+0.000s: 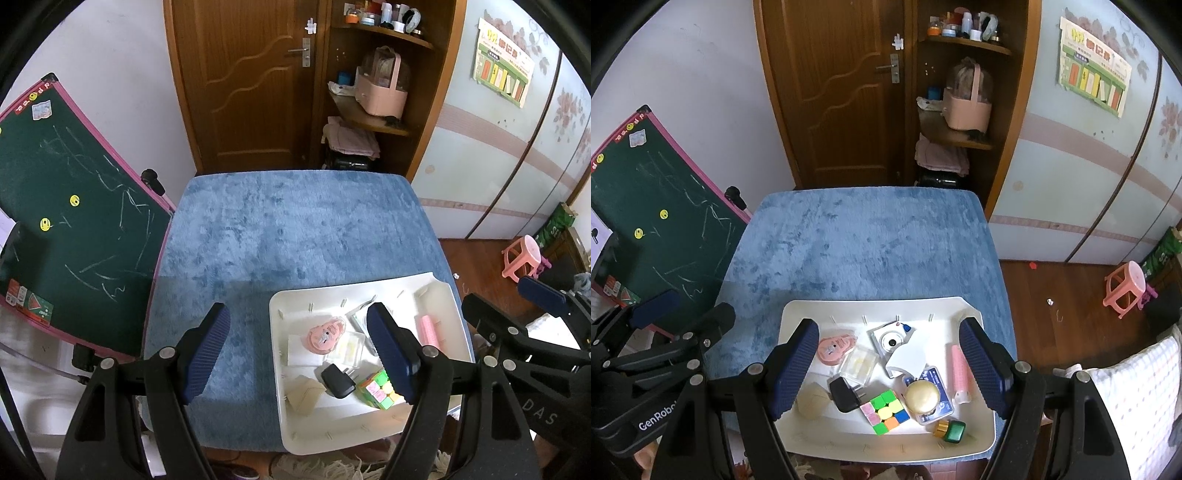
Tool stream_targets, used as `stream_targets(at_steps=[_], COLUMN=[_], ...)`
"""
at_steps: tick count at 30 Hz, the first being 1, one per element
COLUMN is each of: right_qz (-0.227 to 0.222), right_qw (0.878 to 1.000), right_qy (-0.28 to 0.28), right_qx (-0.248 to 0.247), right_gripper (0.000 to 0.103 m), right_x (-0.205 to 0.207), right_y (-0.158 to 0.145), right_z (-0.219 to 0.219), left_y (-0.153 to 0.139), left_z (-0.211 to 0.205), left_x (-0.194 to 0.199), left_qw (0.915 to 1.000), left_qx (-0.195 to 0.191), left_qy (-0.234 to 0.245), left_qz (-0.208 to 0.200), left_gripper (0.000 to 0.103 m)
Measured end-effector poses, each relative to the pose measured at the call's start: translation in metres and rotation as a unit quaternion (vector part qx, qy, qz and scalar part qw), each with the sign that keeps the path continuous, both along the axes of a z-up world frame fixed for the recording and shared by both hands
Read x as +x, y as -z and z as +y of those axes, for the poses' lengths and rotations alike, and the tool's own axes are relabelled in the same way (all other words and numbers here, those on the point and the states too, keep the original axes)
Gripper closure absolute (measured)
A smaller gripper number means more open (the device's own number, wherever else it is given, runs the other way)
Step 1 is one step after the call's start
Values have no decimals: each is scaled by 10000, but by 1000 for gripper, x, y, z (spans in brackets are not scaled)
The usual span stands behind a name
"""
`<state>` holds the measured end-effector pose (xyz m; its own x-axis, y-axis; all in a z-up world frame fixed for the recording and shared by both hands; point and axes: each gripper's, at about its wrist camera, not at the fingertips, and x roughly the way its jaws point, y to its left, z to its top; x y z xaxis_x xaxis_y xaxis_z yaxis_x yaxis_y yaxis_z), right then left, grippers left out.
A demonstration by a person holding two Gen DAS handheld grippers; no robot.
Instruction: Organize rigid objects
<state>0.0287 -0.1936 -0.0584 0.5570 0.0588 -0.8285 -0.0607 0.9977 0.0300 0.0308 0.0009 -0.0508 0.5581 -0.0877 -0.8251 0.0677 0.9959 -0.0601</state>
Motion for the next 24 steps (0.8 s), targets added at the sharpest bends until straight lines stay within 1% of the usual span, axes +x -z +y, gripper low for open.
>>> stream_targets(at_steps=[24], right_qz=[99], right_qw=[9999], right_qy=[-22], right_qx=[17], right_gripper=[24], right_x=[6], right_y=[7], right_z=[2], left_y=[3], left_z=[3], left_x=[2], left_qw=[10000], left_qx=[-13], left_qy=[3], left_qz=[-8], left_gripper=[24])
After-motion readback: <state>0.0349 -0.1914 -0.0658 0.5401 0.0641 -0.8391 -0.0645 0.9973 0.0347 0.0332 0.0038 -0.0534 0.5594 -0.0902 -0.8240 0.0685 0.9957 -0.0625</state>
